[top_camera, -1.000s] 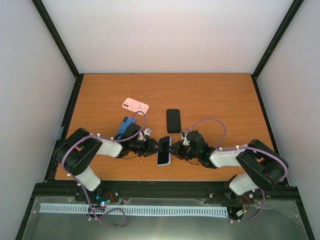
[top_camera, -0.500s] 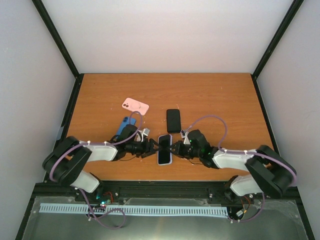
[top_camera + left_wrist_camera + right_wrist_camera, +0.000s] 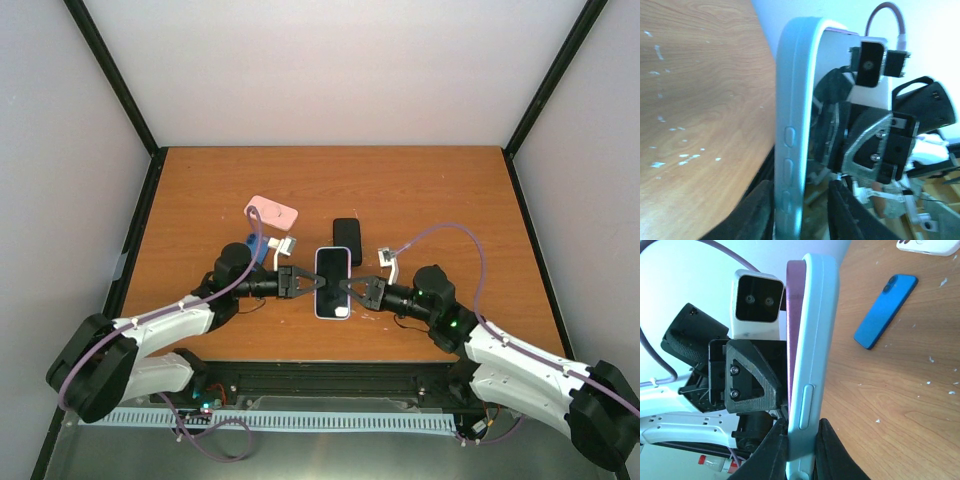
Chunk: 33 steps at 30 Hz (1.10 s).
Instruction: Put the phone into the phone case
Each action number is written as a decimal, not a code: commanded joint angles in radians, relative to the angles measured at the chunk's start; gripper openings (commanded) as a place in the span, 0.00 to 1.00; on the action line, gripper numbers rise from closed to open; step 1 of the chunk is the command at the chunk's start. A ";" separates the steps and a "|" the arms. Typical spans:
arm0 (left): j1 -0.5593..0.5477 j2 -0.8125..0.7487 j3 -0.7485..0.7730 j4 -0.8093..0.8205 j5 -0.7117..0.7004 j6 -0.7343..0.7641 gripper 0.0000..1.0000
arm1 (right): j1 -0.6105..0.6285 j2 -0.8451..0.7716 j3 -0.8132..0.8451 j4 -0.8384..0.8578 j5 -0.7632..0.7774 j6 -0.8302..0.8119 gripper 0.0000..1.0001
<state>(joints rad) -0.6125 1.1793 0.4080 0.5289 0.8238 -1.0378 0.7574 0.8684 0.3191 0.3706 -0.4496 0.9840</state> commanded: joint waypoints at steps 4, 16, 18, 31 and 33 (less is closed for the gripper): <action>0.003 -0.017 -0.046 0.247 0.091 -0.079 0.17 | 0.003 -0.029 -0.001 0.048 -0.022 0.002 0.08; 0.003 0.001 -0.024 0.313 0.079 -0.077 0.00 | 0.003 -0.109 -0.094 0.007 -0.082 0.060 0.51; 0.004 0.003 -0.016 0.317 0.076 -0.071 0.00 | 0.003 -0.120 -0.120 0.024 -0.095 0.078 0.52; 0.004 0.039 0.008 0.273 0.048 -0.007 0.00 | 0.005 -0.138 -0.161 0.087 -0.125 0.151 0.17; 0.004 0.036 0.016 0.224 0.035 0.030 0.00 | 0.005 -0.130 -0.167 0.090 -0.117 0.187 0.08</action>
<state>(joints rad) -0.6086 1.2186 0.3630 0.7383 0.8806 -1.0931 0.7578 0.7341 0.1696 0.4194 -0.5621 1.1130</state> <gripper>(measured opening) 0.117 0.149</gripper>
